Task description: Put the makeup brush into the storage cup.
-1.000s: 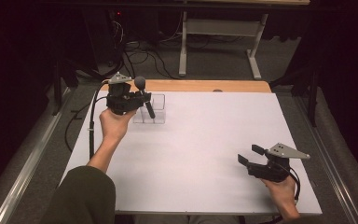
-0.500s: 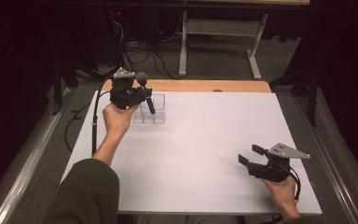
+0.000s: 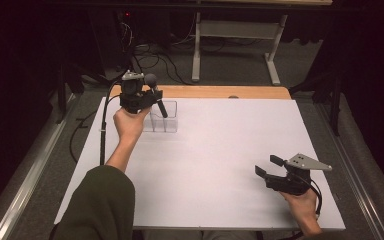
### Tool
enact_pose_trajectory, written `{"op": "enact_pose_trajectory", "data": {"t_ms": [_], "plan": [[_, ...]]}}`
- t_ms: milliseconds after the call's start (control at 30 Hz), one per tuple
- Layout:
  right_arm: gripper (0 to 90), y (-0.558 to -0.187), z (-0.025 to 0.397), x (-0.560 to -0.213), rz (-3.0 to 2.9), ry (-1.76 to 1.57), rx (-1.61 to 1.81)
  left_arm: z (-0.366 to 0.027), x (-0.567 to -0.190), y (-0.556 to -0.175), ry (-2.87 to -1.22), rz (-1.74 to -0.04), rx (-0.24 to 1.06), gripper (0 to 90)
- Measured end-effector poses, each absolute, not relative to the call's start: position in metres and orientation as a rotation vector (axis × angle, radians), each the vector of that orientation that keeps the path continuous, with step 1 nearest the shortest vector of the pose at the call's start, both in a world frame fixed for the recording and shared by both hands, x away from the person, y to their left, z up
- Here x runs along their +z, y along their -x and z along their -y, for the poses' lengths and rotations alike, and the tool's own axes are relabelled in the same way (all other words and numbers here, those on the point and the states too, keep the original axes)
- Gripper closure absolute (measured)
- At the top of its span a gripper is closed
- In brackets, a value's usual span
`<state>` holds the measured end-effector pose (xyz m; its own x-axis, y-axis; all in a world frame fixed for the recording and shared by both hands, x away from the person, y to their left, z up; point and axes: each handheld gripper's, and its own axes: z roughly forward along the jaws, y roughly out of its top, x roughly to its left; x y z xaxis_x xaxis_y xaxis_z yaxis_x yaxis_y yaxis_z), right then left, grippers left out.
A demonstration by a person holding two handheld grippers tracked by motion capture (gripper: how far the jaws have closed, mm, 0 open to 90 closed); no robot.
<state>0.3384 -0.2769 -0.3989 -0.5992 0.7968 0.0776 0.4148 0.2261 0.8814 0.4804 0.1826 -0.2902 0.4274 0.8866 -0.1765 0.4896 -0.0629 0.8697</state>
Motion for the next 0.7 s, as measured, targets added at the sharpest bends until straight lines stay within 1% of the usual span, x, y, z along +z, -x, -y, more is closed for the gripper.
{"op": "enact_pose_trajectory", "data": {"t_ms": [700], "plan": [[28.8,-0.339,0.275,-0.400,-2.131,-1.104,1.320,-0.175,-0.301,-0.493,-1.688,-1.242,0.547,69.8]]}}
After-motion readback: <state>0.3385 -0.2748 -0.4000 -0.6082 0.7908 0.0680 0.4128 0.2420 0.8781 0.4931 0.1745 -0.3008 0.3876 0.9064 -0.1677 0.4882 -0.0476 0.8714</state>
